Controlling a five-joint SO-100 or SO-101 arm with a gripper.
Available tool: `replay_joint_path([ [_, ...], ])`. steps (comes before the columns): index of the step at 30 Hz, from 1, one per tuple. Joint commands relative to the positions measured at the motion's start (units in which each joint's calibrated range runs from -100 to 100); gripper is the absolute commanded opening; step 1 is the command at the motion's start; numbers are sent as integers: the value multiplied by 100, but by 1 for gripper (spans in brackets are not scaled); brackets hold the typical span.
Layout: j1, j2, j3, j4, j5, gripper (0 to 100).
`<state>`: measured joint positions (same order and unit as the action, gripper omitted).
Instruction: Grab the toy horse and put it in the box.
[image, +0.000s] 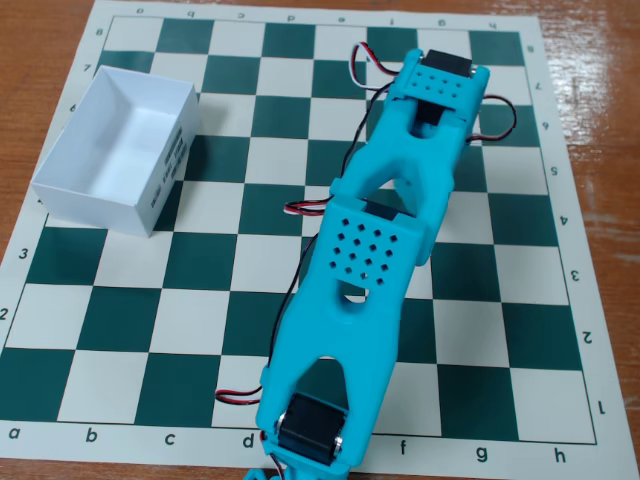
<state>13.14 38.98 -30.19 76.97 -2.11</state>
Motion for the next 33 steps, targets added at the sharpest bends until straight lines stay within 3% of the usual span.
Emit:
replay_joint_path([
  [1, 57, -84, -263, -56, 72, 21],
  [13, -122, -491, 338, -56, 140, 20],
  [26, -386, -801, 438, -56, 1127, 29],
  [33, -479, -809, 766, -48, 1957, 31],
])
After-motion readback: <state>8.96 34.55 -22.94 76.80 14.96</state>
